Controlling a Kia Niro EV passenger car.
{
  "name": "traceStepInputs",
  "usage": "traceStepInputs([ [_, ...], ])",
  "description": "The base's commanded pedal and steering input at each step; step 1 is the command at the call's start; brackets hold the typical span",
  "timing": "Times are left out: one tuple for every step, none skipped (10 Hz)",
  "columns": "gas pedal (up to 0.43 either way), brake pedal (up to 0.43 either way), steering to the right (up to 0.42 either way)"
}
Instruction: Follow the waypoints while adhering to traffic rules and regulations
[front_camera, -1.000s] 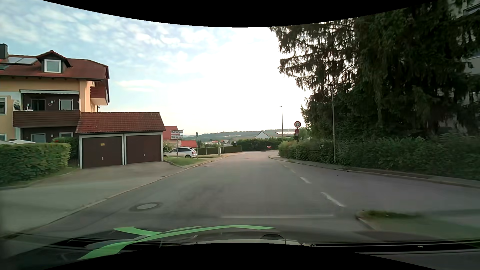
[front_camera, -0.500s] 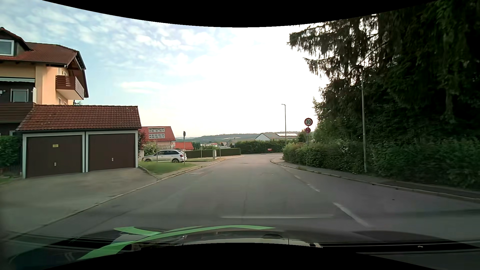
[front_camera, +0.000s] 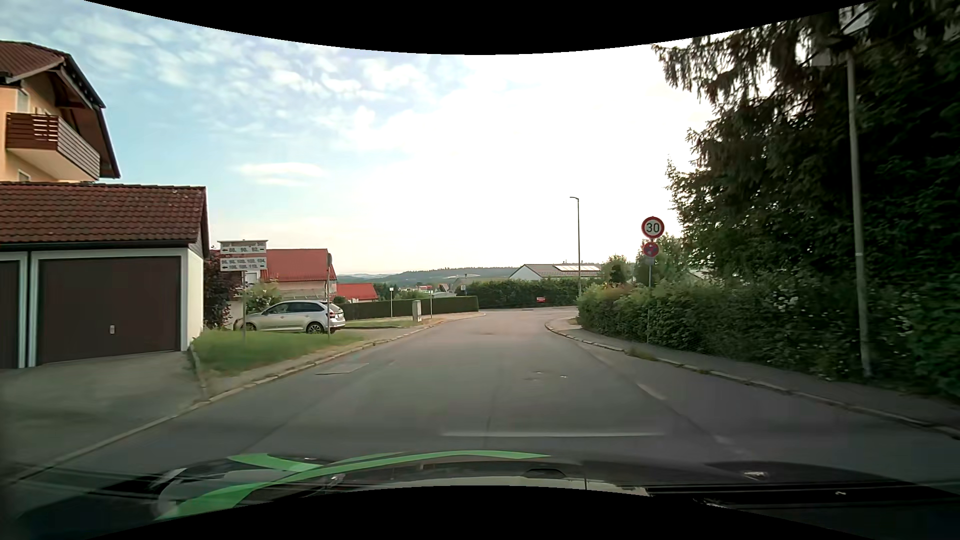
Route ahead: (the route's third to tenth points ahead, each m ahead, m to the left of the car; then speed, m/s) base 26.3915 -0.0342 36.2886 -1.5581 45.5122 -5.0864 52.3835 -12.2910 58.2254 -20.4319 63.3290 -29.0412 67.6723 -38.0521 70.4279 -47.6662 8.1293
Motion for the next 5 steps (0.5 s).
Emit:
traceStepInputs([
  [0.047,0.0,0.0],
  [0.039,0.0,0.0],
  [0.039,0.0,0.0],
  [0.039,0.0,0.0],
  [0.039,0.0,0.0],
])
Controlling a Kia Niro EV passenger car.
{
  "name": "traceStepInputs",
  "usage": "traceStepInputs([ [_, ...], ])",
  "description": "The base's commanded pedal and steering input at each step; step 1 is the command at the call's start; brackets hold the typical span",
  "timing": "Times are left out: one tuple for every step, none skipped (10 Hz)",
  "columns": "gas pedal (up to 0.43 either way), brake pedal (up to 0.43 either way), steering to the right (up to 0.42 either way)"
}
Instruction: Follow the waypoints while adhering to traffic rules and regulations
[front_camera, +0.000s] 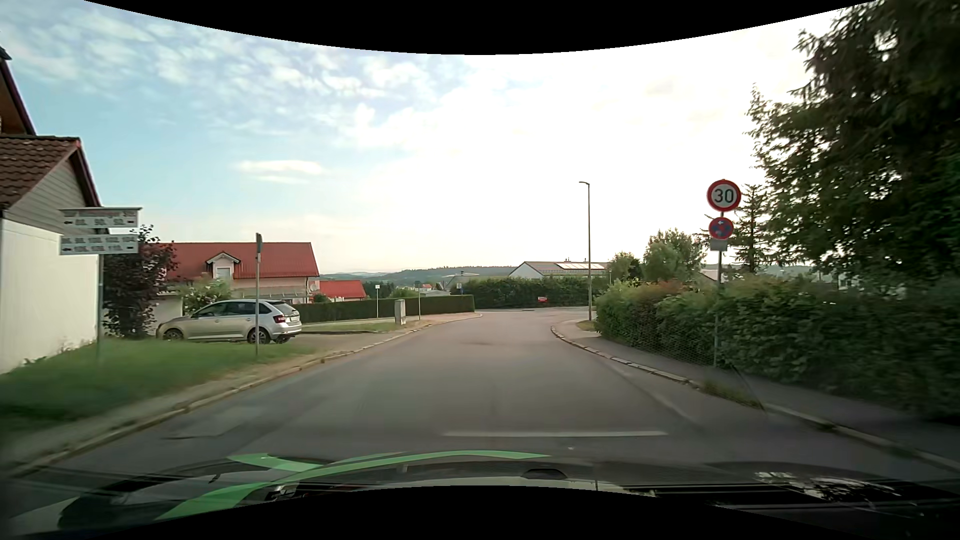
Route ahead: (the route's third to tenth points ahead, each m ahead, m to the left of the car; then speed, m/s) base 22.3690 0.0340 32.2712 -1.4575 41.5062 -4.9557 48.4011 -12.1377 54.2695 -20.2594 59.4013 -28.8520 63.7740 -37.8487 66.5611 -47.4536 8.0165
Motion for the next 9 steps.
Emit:
traceStepInputs([
  [0.039,0.0,0.0],
  [0.039,0.0,-0.001],
  [0.039,0.0,-0.001],
  [0.039,0.0,-0.001],
  [0.039,0.0,-0.001],
  [0.039,0.0,0.0],
  [0.039,0.0,0.0],
  [0.039,0.0,0.0],
  [0.039,0.0,0.001],
])
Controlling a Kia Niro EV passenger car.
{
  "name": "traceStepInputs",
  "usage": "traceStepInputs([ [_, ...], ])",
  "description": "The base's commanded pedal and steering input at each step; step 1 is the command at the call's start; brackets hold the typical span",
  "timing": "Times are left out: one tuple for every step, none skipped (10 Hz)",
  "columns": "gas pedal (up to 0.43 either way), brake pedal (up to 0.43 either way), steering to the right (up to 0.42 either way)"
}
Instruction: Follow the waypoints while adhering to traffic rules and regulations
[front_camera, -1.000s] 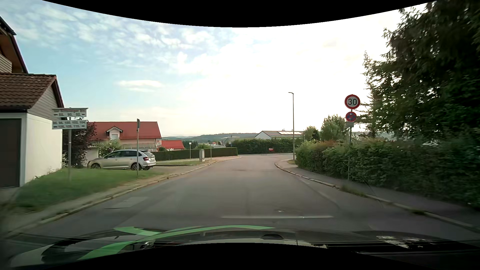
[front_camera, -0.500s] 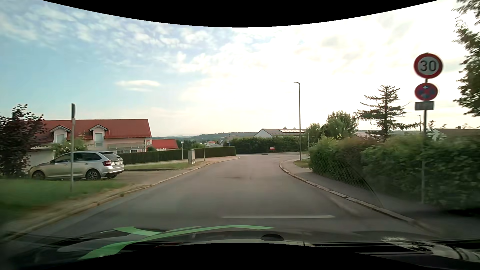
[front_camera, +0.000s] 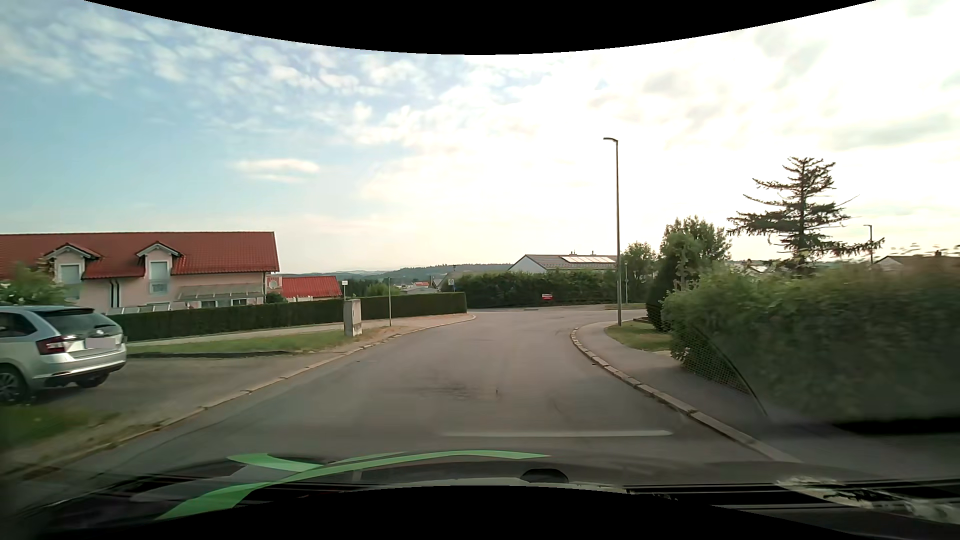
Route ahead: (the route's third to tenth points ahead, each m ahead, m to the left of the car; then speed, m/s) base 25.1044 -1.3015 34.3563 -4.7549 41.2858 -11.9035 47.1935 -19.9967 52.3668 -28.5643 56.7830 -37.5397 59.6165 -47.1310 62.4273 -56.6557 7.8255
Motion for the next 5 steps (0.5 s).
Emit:
traceStepInputs([
  [0.039,0.0,0.003],
  [0.039,0.0,0.005],
  [0.039,0.0,0.006],
  [0.039,0.0,0.009],
  [0.039,0.0,0.011],
])
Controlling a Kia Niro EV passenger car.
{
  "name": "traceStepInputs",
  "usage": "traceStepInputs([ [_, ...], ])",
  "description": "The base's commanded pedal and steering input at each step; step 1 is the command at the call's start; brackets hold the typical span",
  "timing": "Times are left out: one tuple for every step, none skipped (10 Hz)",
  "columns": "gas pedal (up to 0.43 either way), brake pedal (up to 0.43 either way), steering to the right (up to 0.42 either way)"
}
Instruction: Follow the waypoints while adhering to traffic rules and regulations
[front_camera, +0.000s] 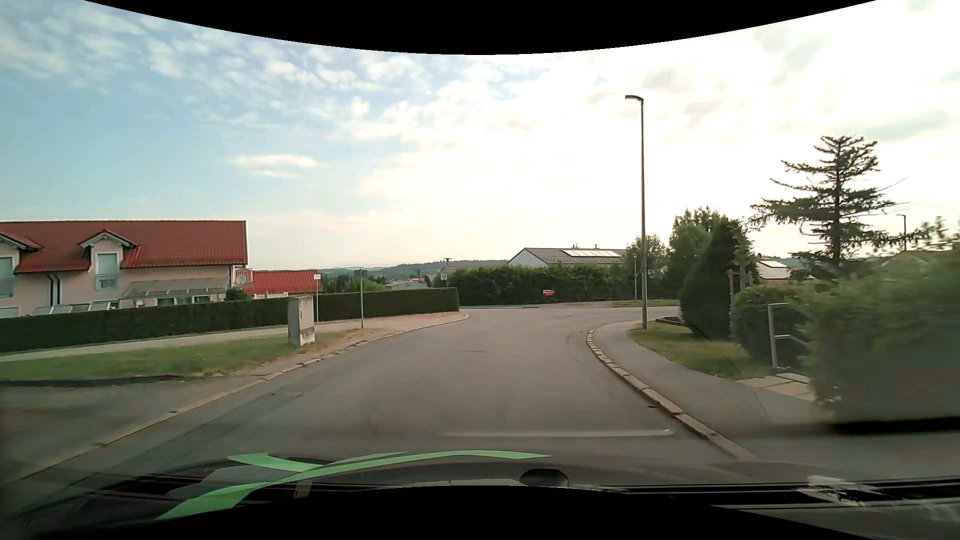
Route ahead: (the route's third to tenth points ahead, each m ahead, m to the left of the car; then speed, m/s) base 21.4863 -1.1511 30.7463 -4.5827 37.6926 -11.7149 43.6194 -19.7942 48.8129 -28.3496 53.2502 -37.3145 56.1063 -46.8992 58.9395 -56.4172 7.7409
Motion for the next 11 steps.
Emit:
traceStepInputs([
  [0.039,0.0,0.012],
  [0.039,0.0,0.013],
  [0.0,0.0,0.02],
  [0.0,0.0,0.024],
  [0.0,0.0,0.03],
  [0.0,0.0,0.035],
  [0.0,0.0,0.039],
  [0.0,0.0,0.04],
  [0.0,0.0,0.04],
  [0.0,0.0,0.041],
  [0.0,0.0,0.048],
])
